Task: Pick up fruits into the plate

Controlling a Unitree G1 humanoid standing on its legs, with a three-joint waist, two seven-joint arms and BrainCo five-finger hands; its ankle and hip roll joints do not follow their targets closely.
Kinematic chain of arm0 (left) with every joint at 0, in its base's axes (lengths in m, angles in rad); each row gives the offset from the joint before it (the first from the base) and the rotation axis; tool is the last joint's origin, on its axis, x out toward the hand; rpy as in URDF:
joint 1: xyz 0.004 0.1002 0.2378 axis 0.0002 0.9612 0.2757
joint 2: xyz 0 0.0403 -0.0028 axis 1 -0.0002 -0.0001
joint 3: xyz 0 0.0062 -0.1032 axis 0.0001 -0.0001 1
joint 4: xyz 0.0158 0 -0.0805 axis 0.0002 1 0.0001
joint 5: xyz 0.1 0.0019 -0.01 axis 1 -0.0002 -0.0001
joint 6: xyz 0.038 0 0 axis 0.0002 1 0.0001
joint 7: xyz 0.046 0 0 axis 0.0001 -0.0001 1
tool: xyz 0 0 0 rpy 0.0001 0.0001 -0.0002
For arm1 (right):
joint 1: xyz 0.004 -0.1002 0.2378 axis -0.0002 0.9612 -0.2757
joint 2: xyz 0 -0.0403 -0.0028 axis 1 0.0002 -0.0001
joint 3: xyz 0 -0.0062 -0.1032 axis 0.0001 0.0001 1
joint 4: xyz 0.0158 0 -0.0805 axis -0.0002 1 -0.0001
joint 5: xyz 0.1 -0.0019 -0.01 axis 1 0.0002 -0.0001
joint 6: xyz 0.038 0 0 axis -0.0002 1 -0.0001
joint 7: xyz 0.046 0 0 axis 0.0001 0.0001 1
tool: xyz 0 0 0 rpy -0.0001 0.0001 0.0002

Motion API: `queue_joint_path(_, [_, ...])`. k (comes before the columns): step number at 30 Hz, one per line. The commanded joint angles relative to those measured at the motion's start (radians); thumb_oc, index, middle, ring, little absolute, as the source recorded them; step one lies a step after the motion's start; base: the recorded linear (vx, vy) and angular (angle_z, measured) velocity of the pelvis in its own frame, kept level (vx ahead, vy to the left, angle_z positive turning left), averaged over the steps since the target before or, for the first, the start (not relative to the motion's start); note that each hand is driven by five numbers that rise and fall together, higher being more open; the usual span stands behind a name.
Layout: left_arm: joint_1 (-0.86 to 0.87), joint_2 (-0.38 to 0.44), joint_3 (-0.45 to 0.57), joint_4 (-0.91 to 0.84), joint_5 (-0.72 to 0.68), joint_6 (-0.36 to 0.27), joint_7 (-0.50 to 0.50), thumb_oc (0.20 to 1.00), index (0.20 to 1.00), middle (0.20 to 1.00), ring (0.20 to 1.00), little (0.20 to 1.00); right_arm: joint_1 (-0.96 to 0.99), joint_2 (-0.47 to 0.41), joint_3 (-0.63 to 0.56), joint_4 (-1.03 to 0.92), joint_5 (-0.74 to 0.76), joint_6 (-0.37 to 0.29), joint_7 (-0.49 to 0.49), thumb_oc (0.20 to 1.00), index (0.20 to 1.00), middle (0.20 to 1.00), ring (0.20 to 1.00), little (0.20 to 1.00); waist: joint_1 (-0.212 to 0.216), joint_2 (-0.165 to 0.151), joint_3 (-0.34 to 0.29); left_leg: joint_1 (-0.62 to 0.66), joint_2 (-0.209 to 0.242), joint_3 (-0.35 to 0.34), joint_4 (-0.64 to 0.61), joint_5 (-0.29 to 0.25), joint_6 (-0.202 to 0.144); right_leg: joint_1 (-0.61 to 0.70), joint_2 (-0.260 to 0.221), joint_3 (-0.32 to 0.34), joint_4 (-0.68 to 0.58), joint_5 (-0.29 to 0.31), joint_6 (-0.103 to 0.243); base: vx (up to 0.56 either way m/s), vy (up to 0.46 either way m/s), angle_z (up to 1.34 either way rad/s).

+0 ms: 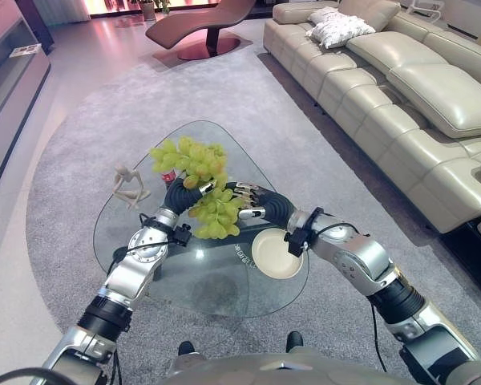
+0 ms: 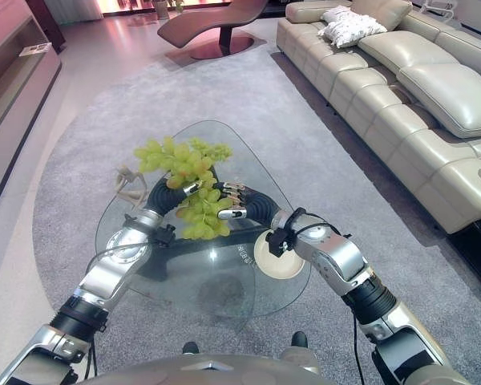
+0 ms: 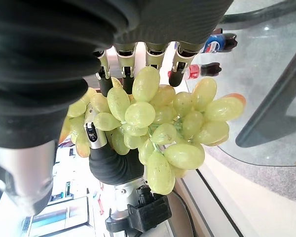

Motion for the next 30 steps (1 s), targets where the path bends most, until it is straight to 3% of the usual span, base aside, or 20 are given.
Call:
queue_joint_path(1, [-0.157, -0.029, -0.071, -0.107, -0.004, -0.121, 0.018, 0.200, 0.200, 0.200, 0.200, 0.200, -0.097, 0.094, 0.057, -0.104, 0.123, -0.006, -0.015, 1.000, 1.000, 1.000, 1.000, 1.000, 0.008, -0.013, -0.015, 0.014, 0.017, 0.028, 0.036, -0.081, 0.004, 0.041, -0.041, -0.060, 0.027, -0.051, 0.018, 0.00, 0.000, 0.00])
queue_joint_path(6, [-0.145, -0.026, -0.079, -0.113, 0.025, -0.123, 0.021, 0.200, 0.200, 0.200, 0.200, 0.200, -0.082, 0.111, 0.063, -0.105, 0.196, 0.014, -0.036, 1.000, 1.000, 1.000, 1.000, 1.000, 0.010, -0.013, -0.017, 0.015, 0.018, 0.029, 0.037, -0.082, 0.004, 0.042, -0.042, -0.061, 0.027, -0.051, 0.019, 0.00, 0.000, 0.00])
queue_joint_path(18, [-0.126, 0.044, -0.098, -0.127, 0.177, -0.137, -0.022, 0.200, 0.200, 0.200, 0.200, 0.200, -0.025, 0.134, 0.137, -0.073, 0.413, 0.171, -0.113, 1.000, 1.000, 1.000, 1.000, 1.000, 0.015, -0.005, -0.022, 0.007, 0.015, 0.017, 0.025, -0.071, 0.007, 0.033, -0.033, -0.052, 0.033, -0.058, 0.013, 0.00, 0.001, 0.00])
queue_joint_path(21, [-0.173, 0.028, -0.158, -0.108, 0.249, -0.121, 0.047, 0.200, 0.200, 0.200, 0.200, 0.200, -0.027, 0.172, 0.187, -0.037, 0.467, 0.210, -0.133, 1.000, 1.000, 1.000, 1.000, 1.000, 0.011, -0.006, -0.023, 0.005, 0.014, 0.010, 0.025, -0.069, 0.010, 0.030, -0.026, -0.046, 0.044, -0.066, 0.009, -0.01, 0.006, 0.01])
queue_joint_path(25, [-0.231, -0.007, -0.223, -0.075, 0.331, -0.076, 0.153, 0.200, 0.200, 0.200, 0.200, 0.200, -0.045, 0.220, 0.233, -0.010, 0.489, 0.177, -0.206, 1.000, 1.000, 1.000, 1.000, 1.000, 0.004, -0.011, -0.028, 0.008, 0.014, 0.008, 0.022, -0.070, 0.010, 0.035, -0.022, -0.041, 0.040, -0.068, 0.008, 0.00, 0.000, 0.00])
queue_joint_path(30, [-0.247, -0.035, -0.238, -0.065, 0.328, -0.064, 0.195, 0.200, 0.200, 0.200, 0.200, 0.200, -0.053, 0.249, 0.232, 0.011, 0.471, 0.128, -0.253, 1.000, 1.000, 1.000, 1.000, 1.000, -0.002, -0.012, -0.033, 0.009, 0.014, 0.005, 0.019, -0.069, 0.009, 0.035, -0.018, -0.035, 0.037, -0.067, 0.008, 0.00, 0.000, 0.00])
